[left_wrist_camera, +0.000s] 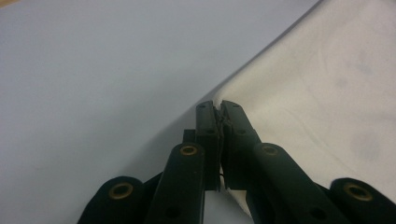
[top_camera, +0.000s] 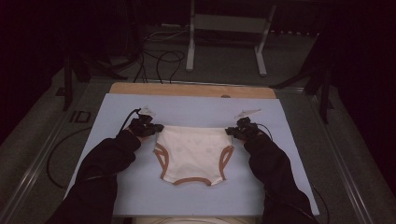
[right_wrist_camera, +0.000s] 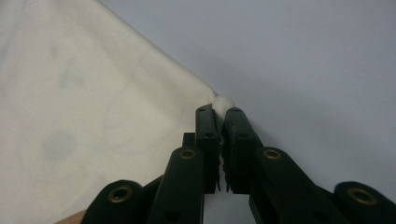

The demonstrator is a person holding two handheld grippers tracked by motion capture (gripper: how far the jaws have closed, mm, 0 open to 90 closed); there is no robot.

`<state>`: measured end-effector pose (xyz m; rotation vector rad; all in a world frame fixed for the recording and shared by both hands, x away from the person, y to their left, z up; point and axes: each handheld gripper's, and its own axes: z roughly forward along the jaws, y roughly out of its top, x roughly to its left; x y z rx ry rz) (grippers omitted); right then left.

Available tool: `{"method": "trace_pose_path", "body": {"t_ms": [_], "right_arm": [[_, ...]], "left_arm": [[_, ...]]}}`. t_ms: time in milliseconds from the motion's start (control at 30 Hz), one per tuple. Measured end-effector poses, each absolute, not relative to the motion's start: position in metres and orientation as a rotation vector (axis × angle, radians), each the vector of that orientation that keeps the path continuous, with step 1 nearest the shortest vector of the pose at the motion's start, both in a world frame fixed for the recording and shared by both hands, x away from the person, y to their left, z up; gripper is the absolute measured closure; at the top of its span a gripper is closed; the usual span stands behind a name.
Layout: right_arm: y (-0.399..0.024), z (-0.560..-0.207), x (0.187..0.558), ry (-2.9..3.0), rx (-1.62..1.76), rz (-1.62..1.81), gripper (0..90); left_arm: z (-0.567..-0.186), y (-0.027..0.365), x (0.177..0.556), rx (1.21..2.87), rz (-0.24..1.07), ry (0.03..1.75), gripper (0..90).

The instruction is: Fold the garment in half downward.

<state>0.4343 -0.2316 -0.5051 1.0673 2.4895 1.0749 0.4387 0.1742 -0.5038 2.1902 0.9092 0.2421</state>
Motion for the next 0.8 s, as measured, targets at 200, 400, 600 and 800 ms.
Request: {"method": "trace_pose_path", "body": {"t_ms": [200, 400, 600, 800], "right_arm": [[-0.232, -0.504, 0.441, 2.475, 1.075, 1.061, 85.5], [-0.234, -0.5, 0.446, 2.465, 1.083, 1.054, 85.5], [-0.235, -0.499, 0.453, 2.451, 1.097, 1.057, 85.5], [-0.235, -0.503, 0.459, 2.441, 1.103, 1.058, 85.5]], "left_arm": [[-0.506, 0.172, 0.444, 2.181, 0.256, 0.911, 87.1], [-0.506, 0.169, 0.45, 2.178, 0.256, 0.917, 87.2], [-0.505, 0.166, 0.457, 2.173, 0.279, 0.921, 87.2], [-0.511, 0.164, 0.463, 2.184, 0.274, 0.938, 87.1]]}}
